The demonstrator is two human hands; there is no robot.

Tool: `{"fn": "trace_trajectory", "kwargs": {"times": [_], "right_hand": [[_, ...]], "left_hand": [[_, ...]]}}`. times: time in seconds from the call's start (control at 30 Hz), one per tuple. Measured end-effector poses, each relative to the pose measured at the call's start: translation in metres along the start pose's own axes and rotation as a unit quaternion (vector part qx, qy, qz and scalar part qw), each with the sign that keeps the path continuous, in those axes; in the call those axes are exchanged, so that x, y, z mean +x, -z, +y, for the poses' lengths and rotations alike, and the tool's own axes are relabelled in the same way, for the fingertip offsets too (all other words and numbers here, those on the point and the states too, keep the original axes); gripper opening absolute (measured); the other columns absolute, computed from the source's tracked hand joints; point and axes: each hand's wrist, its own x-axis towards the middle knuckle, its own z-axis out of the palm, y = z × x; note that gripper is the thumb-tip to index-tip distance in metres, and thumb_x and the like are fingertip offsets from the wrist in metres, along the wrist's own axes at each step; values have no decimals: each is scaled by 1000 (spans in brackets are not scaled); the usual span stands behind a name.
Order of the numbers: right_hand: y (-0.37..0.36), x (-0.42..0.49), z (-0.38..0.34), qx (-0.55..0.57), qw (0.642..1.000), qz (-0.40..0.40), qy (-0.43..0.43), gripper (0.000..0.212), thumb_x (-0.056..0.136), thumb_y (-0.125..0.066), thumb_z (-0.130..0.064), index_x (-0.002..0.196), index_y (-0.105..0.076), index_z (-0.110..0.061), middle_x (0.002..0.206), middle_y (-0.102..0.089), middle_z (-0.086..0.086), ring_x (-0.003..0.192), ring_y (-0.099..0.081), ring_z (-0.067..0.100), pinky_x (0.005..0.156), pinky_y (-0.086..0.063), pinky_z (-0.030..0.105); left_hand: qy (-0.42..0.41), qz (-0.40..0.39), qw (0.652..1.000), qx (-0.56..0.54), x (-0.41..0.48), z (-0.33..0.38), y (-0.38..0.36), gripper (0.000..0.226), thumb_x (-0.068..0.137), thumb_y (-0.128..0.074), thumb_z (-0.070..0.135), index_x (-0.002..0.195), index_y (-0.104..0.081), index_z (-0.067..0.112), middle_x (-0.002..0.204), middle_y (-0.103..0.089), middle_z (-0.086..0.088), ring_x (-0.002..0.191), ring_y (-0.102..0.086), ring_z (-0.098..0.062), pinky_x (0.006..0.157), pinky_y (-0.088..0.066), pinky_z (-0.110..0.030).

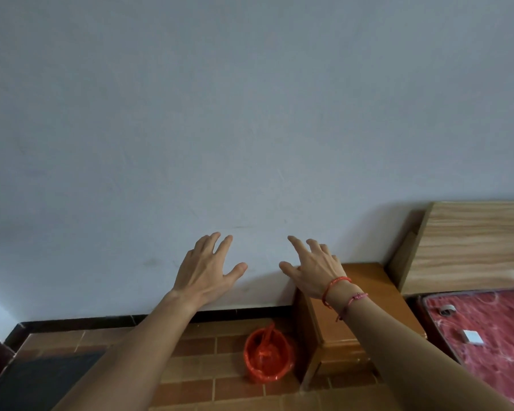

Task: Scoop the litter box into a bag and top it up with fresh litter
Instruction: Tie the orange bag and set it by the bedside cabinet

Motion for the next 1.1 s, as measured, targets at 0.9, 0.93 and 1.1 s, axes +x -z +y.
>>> {"fn": "trace_trajectory", "kwargs": {"times": [0.9,0.93,1.1], "right_hand": [[-30,4,-146,-2,930,-31,367,64,93,-32,-63,149,-19,-35,147,-37,9,132,-37,30,109,-25,46],[-32,-5,-163,0,921,-34,389,64,93,-31,-63,149,-19,-35,147,-37,9,133,-37,30,110,-25,46],[-44,-65,-249,6,873,-51,485,63,93,-27,-64,150,-17,-37,150,-34,9,136,-34,31,112,-24,49]], "left_hand": [[350,107,926,91,-186,-38,54,79,86,-33,68,145,-43,17,152,-38,-10,140,-34,-27,109,-37,-45],[368,118,917,95,-206,-41,61,79,86,-32,69,144,-44,16,151,-40,-11,140,-35,-27,108,-38,-45],[464,128,868,120,-308,-54,86,88,83,-24,74,147,-40,16,153,-36,-12,143,-30,-29,109,-34,-47]]}}
